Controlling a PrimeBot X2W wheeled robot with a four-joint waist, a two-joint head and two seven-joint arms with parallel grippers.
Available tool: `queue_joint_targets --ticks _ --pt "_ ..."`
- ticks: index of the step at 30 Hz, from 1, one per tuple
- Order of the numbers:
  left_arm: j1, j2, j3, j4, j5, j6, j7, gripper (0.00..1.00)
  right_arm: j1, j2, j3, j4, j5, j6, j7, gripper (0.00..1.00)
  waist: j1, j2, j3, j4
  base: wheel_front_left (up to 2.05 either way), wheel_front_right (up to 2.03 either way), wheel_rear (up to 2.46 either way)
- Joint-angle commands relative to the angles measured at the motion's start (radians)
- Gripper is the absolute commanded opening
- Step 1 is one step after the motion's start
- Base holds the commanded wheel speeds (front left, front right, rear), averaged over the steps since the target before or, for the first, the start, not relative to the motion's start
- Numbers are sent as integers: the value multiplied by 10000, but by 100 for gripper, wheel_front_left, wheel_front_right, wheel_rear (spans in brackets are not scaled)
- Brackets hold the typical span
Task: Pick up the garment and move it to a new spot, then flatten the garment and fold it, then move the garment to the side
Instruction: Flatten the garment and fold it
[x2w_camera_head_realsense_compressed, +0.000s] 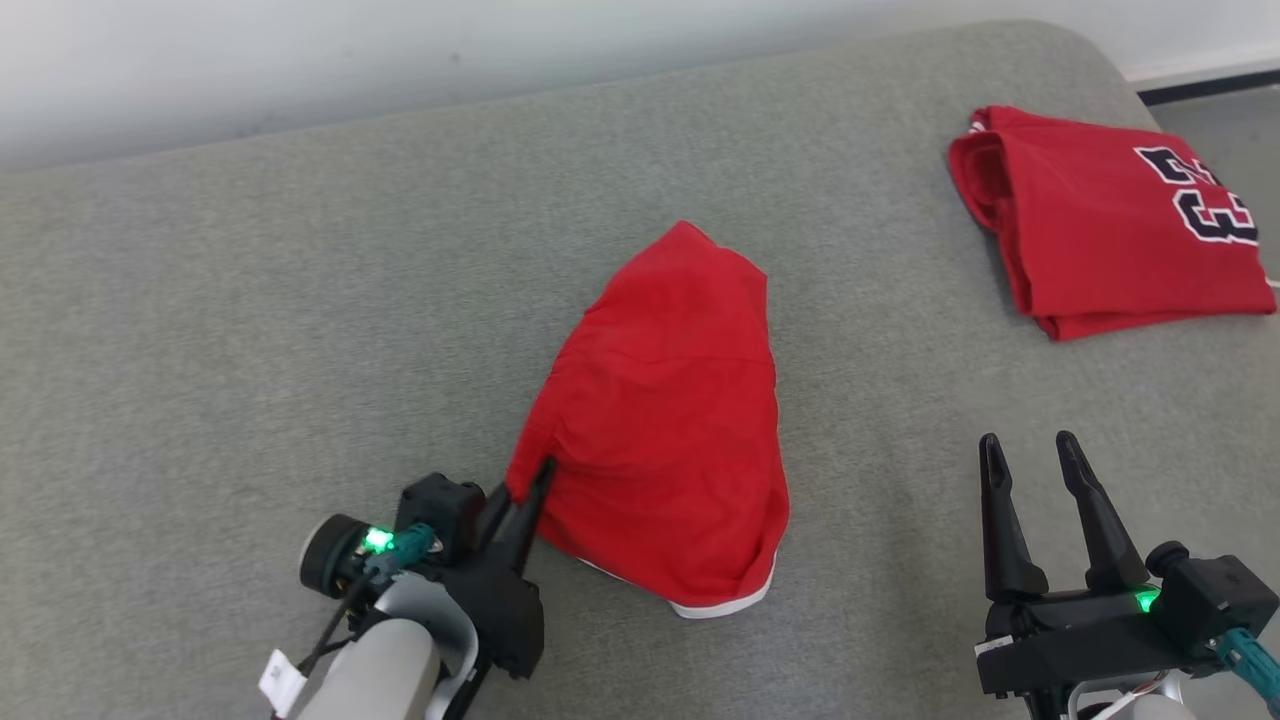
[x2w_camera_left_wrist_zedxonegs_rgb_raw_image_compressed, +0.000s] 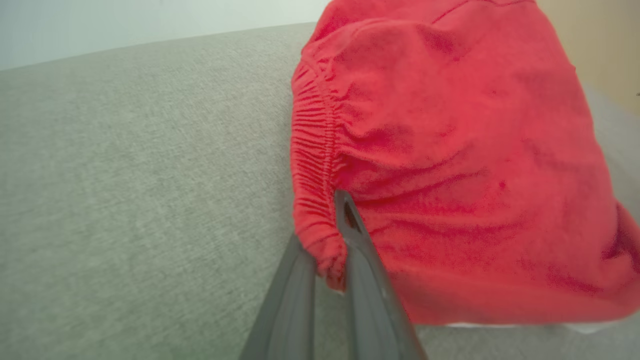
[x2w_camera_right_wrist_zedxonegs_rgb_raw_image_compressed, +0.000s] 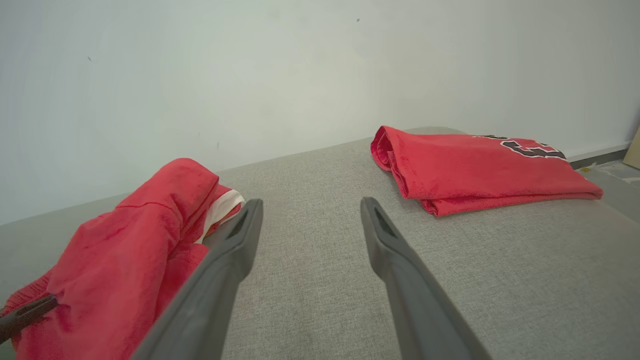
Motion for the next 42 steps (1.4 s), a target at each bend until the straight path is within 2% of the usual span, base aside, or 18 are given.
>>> queue_joint_targets --ticks 1,6,13,22,23,25,34,42 --pt "-24 120 221 -243 -97 143 -109 0 117 -4 -7 -10 -36 -27 0 100 -1 -1 -229 399 0 0 0" --pt "552 327 861 -1281 -281 533 -139 0 259 -83 -68 -17 -81 -27 1 100 -1 -1 -474 1003 0 0 0" --pt "2324 735 1981 -3013 -515 1073 -134 0 453 -139 -27 0 -139 -27 2 100 -1 -1 -697 1813 0 0 0" --pt "3959 550 2535 -3135 -688 1273 -131 0 515 -248 86 125 -131 -27 2 100 -1 -1 -922 2309 0 0 0" --pt "3996 483 2577 -3138 -687 1255 -131 4 529 -259 96 144 -124 -27 2 100 -1 -1 -961 2340 0 0 0" --pt "4048 395 2681 -3338 -559 1280 -131 100 559 -276 99 183 -116 -27 2 100 -1 -1 -1059 2391 0 0 0" --pt "4229 175 3694 -5266 336 1198 -132 100 752 -250 136 234 -137 -27 2 100 -1 -1 -1515 2486 0 0 0" --pt "4876 -28 4472 -6401 948 762 -132 100 860 -193 208 258 -79 -27 2 100 -1 -1 -1737 2454 0 0 0"
